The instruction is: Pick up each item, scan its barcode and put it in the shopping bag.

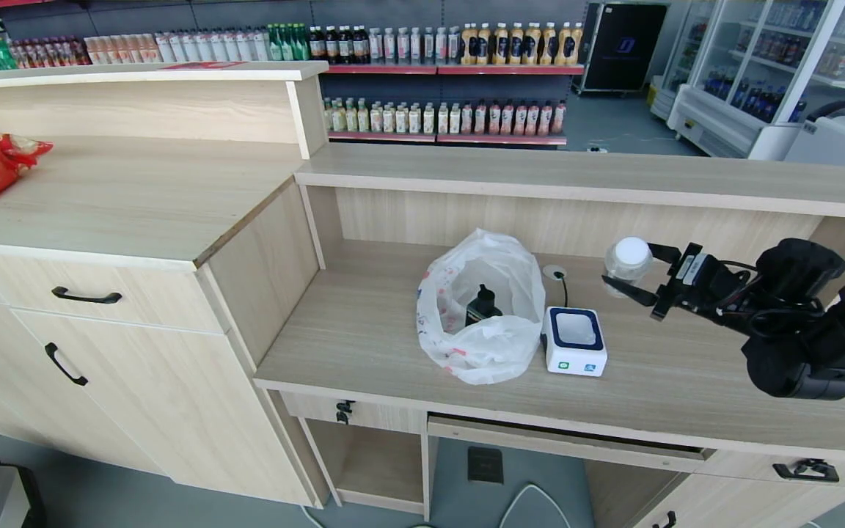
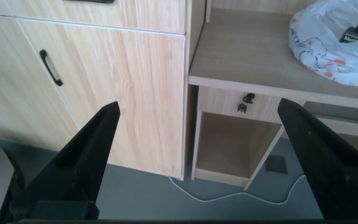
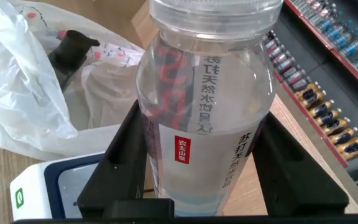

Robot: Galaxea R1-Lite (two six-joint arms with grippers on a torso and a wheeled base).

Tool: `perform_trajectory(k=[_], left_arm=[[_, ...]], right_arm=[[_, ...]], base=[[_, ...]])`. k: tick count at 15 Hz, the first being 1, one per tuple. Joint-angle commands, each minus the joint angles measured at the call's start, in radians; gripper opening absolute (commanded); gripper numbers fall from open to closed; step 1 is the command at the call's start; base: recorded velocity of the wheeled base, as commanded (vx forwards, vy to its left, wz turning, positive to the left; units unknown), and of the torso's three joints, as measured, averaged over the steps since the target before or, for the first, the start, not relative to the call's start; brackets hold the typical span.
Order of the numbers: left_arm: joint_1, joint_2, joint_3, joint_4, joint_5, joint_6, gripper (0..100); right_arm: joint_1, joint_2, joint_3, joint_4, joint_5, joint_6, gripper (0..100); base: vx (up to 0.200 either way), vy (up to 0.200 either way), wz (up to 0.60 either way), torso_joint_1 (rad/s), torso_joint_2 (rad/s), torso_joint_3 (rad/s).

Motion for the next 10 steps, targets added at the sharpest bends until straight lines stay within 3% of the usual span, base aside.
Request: perform_trajectory(k=[1, 10], left_arm=[[-0.001, 0.000, 0.000, 0.000, 0.001, -0.001, 100], [0.001, 0.000, 0.000, 0.000, 0.000, -0.001, 100]], right_arm=[[0.012, 0.032, -0.013, -0.012, 0.000, 0.001, 0], [0.038, 0.117, -0.071, -0.057, -0.001, 0.009, 0]], base=[[0.000, 0.000, 0.00, 0.000, 0.00, 0.000], [0.000, 0.000, 0.00, 0.000, 0.00, 0.000]])
